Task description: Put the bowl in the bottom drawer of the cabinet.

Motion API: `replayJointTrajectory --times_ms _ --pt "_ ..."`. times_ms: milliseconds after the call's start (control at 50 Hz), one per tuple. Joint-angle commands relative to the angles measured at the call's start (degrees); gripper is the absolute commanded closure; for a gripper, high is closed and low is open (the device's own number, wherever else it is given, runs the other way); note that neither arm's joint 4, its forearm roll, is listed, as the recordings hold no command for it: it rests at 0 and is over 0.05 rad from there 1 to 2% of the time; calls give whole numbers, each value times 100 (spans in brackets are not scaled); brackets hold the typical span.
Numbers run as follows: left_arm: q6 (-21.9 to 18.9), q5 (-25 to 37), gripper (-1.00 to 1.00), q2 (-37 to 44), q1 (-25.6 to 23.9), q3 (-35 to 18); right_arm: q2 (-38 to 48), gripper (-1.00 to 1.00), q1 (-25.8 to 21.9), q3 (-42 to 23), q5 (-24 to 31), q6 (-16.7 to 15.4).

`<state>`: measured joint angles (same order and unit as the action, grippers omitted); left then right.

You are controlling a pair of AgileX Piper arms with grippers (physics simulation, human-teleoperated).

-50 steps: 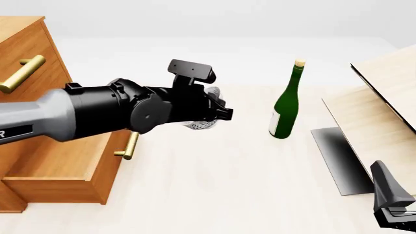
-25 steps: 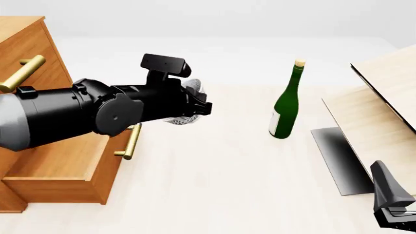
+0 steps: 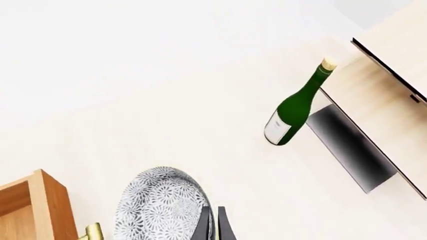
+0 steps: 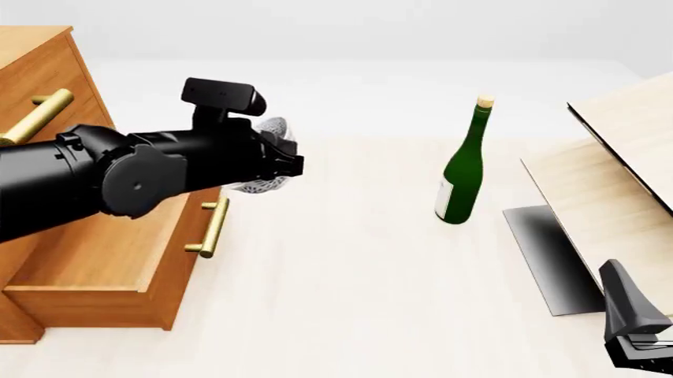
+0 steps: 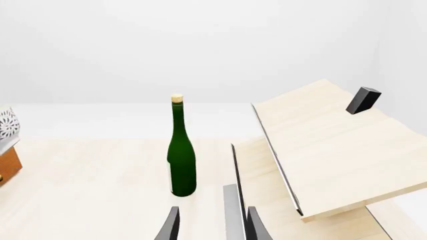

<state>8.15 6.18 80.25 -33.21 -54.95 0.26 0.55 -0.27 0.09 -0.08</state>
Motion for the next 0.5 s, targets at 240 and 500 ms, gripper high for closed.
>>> replayJointTrajectory --times_ms 240,500 --pt "-118 117 100 -572 464 233 0 -100 0 0 0 0" --pt "-114 21 100 -872 753 557 0 -100 0 0 0 0"
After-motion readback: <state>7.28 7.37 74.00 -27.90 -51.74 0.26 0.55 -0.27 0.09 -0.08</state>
